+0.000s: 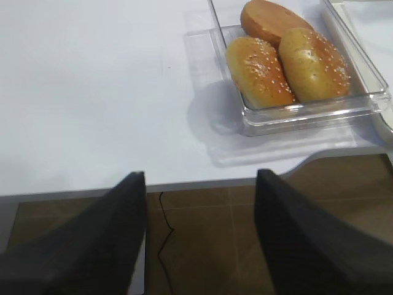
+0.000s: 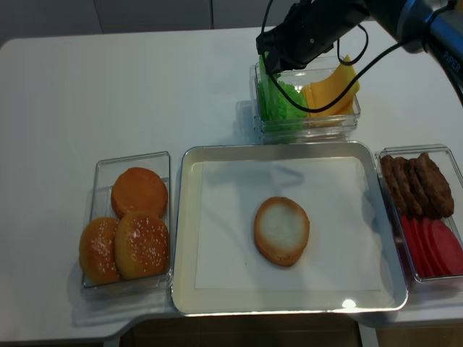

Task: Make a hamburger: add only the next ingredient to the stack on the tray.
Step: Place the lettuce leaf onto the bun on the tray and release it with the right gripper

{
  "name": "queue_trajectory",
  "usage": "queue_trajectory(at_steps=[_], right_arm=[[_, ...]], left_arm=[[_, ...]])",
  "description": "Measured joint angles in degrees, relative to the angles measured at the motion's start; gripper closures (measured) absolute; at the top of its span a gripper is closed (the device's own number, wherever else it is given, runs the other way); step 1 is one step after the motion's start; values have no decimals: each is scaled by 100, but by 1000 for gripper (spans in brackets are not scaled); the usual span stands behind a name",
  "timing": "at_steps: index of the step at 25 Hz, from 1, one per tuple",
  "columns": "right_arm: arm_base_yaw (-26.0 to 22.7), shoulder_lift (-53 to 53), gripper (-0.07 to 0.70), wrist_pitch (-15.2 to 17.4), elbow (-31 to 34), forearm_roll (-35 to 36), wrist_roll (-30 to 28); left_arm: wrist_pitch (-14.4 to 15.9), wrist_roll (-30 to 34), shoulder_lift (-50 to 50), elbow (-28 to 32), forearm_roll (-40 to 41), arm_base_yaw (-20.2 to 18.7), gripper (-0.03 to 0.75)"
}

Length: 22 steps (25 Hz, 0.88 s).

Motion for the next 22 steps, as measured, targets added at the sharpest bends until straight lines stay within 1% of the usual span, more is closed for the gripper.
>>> queue_trajectory(at_steps=[8, 10, 16, 19, 22], right_arm=[[0, 148, 622, 0, 0, 22, 35], [0, 173, 612, -8, 0, 26, 39], [-41, 173, 487, -22, 0, 26, 61], [-110, 173, 454, 39, 0, 26, 61], [-188, 173, 436, 105, 0, 35, 61]], left_arm=[[0, 0, 0, 0, 0, 0, 299], [0, 0, 0, 0, 0, 0, 299], [0, 0, 0, 0, 0, 0, 299], [0, 0, 0, 0, 0, 0, 299], [0, 0, 0, 0, 0, 0, 299]])
